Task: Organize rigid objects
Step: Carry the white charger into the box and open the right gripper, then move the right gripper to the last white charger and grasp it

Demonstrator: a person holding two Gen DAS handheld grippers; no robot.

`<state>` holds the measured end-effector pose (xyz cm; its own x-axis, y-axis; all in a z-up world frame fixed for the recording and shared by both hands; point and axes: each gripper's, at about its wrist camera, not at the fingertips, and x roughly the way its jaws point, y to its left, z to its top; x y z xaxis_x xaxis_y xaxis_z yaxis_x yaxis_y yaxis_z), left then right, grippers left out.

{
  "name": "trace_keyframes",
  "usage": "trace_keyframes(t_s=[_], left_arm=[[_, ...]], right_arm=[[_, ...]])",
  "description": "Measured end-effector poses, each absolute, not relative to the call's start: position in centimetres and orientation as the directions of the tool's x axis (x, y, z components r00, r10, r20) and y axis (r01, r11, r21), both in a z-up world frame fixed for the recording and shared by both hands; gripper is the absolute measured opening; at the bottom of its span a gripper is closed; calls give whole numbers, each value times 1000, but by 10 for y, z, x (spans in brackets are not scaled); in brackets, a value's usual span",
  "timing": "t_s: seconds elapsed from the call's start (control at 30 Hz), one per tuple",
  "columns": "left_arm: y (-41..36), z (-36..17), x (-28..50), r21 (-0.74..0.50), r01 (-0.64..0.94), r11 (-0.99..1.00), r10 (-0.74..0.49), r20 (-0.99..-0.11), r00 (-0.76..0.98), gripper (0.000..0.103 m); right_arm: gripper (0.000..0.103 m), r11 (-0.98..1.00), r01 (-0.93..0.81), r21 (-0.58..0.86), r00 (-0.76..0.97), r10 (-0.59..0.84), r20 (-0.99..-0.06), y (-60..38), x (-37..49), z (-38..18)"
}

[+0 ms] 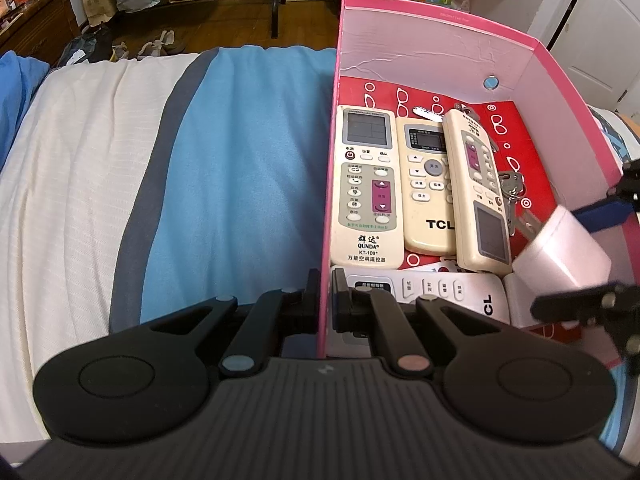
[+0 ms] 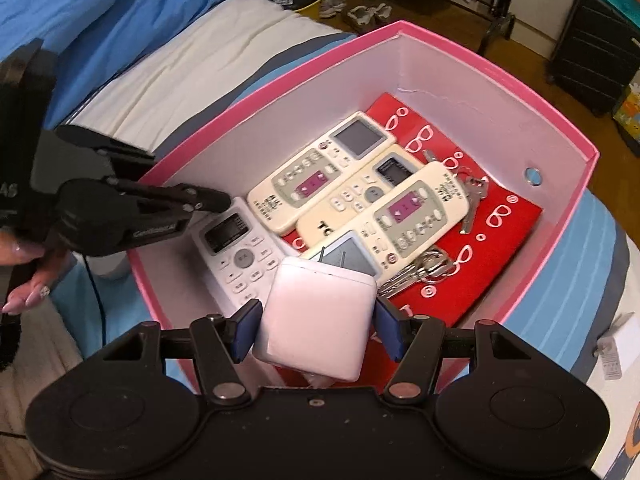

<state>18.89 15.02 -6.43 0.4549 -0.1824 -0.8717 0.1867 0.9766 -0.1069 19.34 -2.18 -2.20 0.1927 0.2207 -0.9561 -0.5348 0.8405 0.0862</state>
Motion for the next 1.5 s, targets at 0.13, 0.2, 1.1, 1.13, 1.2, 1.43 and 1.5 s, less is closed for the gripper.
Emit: trace_keyframes(t_s=[0.13,0.2,1.1,1.13,1.2,1.43,1.5], left_arm=[[150,-64,189,-107,187,977,-183,-872,455,3],[150,-64,189,-107,187,977,-183,-872,455,3],[152,-63,191,-114,176,978,-183,-874,450,4],[152,-63,191,-113,176,978,-182,-875,449,4],[152,-63,191,-112,176,978,-181,-875,449,4],[152,-63,191,-115,174,978,-182,-875,449,4],[153,-64,191,-118,171,978,-184,-875,448,4]], right_arm=[[66,837,-541,80,185,211,-960,-20,190,-23],[66,841,-531,100,169,222,-960,-21,191,-22],[66,988,-16,152,568,135,-812,-234,199,27],[66,987,24,161,558,121,-821,-245,201,20],[66,978,104,184,541,99,-835,-266,206,3],[66,894,338,295,466,114,-877,-315,224,-43],[67,894,347,282,452,104,-886,-315,232,-50]])
